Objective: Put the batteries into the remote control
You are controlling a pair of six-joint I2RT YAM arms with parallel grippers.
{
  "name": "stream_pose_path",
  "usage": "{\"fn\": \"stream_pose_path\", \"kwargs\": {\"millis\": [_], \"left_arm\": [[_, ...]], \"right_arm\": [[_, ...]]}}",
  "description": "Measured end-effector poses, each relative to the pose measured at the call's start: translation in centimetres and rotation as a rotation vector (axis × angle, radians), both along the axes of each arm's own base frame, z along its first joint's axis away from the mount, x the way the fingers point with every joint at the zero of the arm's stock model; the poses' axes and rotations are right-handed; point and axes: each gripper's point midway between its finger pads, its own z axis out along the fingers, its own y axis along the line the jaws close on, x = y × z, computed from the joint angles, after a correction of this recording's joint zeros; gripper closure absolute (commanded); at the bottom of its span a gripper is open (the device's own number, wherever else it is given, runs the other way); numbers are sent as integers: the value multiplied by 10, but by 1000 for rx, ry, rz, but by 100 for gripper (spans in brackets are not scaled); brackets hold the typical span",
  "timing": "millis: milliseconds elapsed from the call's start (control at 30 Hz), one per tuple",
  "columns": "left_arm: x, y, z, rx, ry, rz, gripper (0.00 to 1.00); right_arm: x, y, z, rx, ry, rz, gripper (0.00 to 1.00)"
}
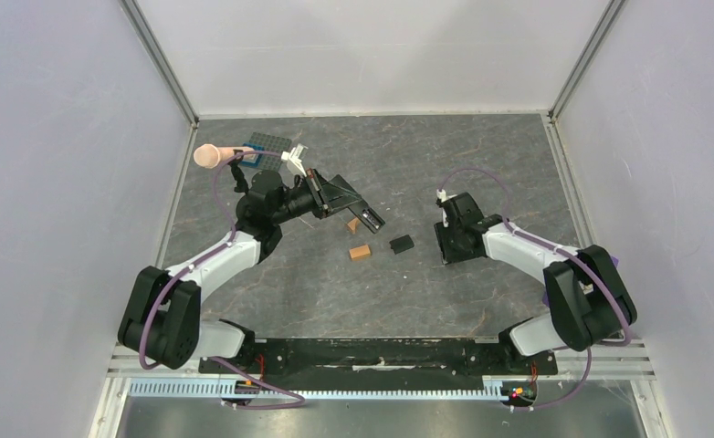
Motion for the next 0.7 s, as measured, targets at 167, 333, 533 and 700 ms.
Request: {"fn": "stream_pose_path", "kwargs": {"millis": [167,333,533,700], "left_arm": [[0,0,0,-2,-2,-5,98],[-1,-1,-1,-8,4,-19,98],[-1,-2,4,-26,4,-22,98],[-1,-2,5,-29,-4,-24,98]], "right_arm": [[4,5,0,26,4,14,84],[6,10,0,51,13,25,93],[6,15,2,83,16,36,93],[3,46,36,266,-63,143,98]]}}
